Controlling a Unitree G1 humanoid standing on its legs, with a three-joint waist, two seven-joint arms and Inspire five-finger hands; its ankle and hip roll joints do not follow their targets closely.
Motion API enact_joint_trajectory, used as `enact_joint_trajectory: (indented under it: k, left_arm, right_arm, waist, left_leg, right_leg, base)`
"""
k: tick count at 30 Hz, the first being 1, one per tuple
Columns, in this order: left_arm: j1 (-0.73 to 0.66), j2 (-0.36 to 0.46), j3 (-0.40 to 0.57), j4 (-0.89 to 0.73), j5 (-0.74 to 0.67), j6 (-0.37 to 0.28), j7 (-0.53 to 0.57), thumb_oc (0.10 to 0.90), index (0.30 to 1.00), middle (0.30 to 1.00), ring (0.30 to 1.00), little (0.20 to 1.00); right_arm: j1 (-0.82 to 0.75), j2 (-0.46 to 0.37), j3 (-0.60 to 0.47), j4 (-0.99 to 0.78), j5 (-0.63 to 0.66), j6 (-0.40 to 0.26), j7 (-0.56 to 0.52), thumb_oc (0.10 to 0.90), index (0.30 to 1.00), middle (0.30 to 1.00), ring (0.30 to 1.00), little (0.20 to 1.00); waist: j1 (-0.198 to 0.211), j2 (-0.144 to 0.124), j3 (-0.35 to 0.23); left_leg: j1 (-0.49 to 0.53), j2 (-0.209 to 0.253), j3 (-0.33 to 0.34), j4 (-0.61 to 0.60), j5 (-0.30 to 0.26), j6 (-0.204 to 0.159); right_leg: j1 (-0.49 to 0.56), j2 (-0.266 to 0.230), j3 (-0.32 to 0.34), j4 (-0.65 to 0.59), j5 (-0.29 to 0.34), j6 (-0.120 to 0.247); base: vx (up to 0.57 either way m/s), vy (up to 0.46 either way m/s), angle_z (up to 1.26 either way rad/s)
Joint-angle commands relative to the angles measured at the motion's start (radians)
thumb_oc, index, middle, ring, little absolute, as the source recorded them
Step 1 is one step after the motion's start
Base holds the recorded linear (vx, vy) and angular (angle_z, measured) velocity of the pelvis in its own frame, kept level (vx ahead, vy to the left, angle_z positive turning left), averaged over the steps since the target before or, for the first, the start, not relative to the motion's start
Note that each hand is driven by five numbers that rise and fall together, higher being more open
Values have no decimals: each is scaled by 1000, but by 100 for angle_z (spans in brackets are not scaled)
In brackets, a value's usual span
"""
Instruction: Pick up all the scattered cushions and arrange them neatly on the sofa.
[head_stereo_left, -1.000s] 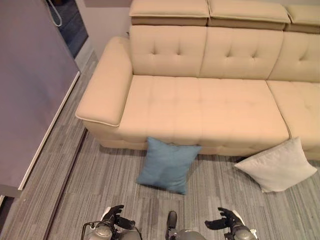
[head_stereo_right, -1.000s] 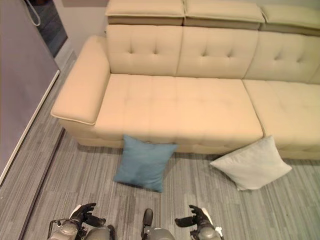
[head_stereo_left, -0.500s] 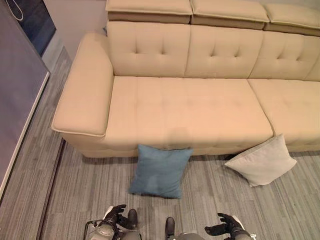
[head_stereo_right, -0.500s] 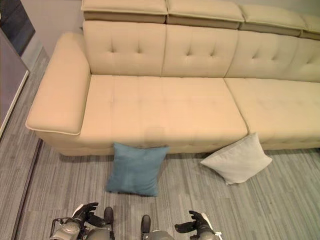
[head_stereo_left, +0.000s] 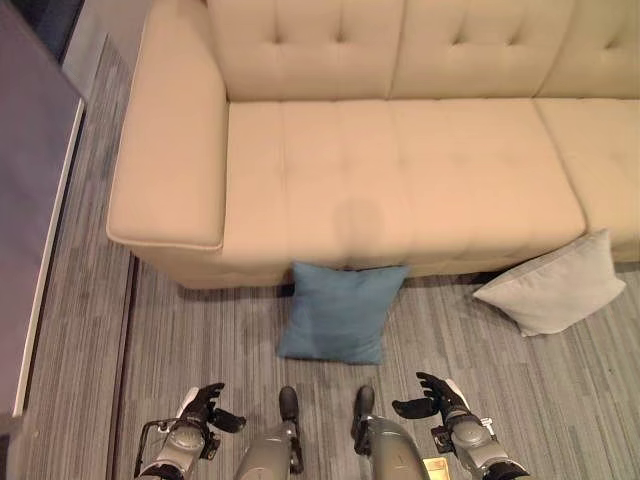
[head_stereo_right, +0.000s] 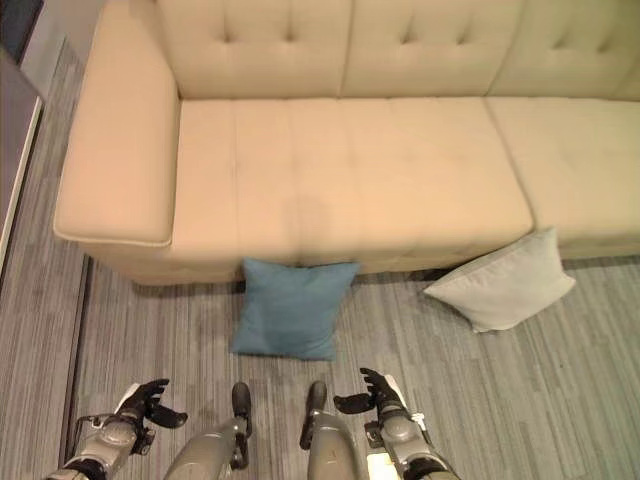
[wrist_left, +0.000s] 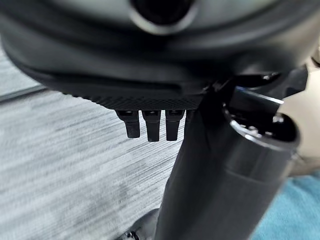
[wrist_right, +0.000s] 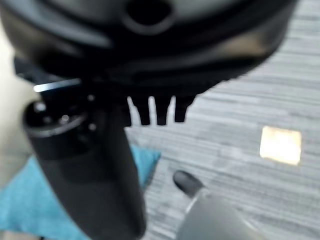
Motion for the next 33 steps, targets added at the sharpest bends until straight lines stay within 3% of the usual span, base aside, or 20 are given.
enact_joint_trajectory:
  k: [1, 11, 13, 14, 17, 19, 24, 28, 31, 33]
  left_arm:
    - [-42, 8, 18, -60, -76, -64, 71, 800, 900, 900, 900, 900]
    - [-284, 33, 5, -155, -226, -127, 201, 800, 900, 900, 900, 900]
    - [-344, 54, 0, -180, -242, -134, 223, 800, 900, 900, 900, 900]
    - [-423, 77, -10, -189, -264, -147, 249, 800, 900, 900, 900, 900]
    - [-482, 99, -25, -191, -255, -144, 267, 800, 900, 900, 900, 900]
    - [-569, 124, -49, -181, -247, -142, 293, 800, 900, 900, 900, 900]
    - [-716, 151, -124, -175, -251, -142, 304, 800, 900, 900, 900, 900]
    - [-796, 144, -161, -182, -260, -145, 306, 800, 900, 900, 900, 900]
    - [-853, 124, -184, -213, -275, -153, 310, 800, 900, 900, 900, 900]
    - [-948, 44, -236, -233, -296, -165, 306, 800, 900, 900, 900, 900]
  right_arm:
    - [-25, -80, 13, -95, 64, -55, -87, 800, 900, 900, 900, 900]
    - [-265, -126, -9, -183, 116, -103, -244, 800, 900, 900, 900, 900]
    - [-331, -144, -16, -193, 132, -110, -274, 800, 900, 900, 900, 900]
    - [-424, -160, -18, -168, 154, -126, -312, 800, 900, 900, 900, 900]
    - [-486, -175, -6, -157, 160, -132, -330, 800, 900, 900, 900, 900]
    - [-577, -191, 8, -140, 190, -146, -359, 800, 900, 900, 900, 900]
    - [-723, -203, 62, -89, 247, -156, -367, 800, 900, 900, 900, 900]
    - [-802, -195, 97, -56, 286, -158, -352, 800, 900, 900, 900, 900]
    - [-872, -177, 138, -50, 324, -165, -337, 800, 900, 900, 900, 900]
    - [-965, -102, 191, -86, 395, -192, -303, 800, 900, 900, 900, 900]
  waist:
    - [-4, 4, -28]
    - [-25, 32, -25]
    - [-29, 43, -24]
    - [-29, 56, -26]
    - [-35, 61, -28]
    - [-34, 66, -25]
    - [-33, 65, -15]
    - [-29, 67, -16]
    - [-23, 69, -10]
    - [-24, 61, 7]
  left_leg:
    - [-136, 18, -33, 184, -153, -43]
    - [-586, 65, -67, 446, -179, -42]
    - [-688, 70, -72, 521, -201, -38]
    - [-828, 76, -79, 632, -233, -32]
    - [-920, 67, -79, 716, -260, -24]
    - [-1054, 64, -81, 826, -300, -9]
    - [-1202, 68, -90, 917, -325, 1]
    - [-1248, 62, -95, 931, -325, 1]
    - [-1276, 59, -96, 938, -324, 3]
    - [-1278, 59, -96, 951, -322, 4]
  right_leg:
    - [-43, -9, -3, 18, -47, 48]
    - [-487, -38, -7, 304, -124, 14]
    - [-591, -47, 12, 387, -154, 6]
    - [-730, -55, 25, 508, -199, -7]
    - [-821, -59, 40, 589, -226, -21]
    - [-955, -76, 73, 703, -268, -44]
    - [-1102, -95, 97, 792, -287, -42]
    - [-1147, -100, 105, 805, -282, -34]
    - [-1182, -98, 115, 815, -278, -27]
    - [-1195, -98, 135, 834, -275, -26]
  base:
    - [-43, -139, 9]
    - [-85, -57, 6]
    - [-33, 26, 8]
    - [6, 53, 12]
    - [55, 36, -2]
    - [118, 55, -1]
    - [67, 23, 0]
    - [36, 5, 1]
    - [34, 19, 6]
    - [36, 0, 1]
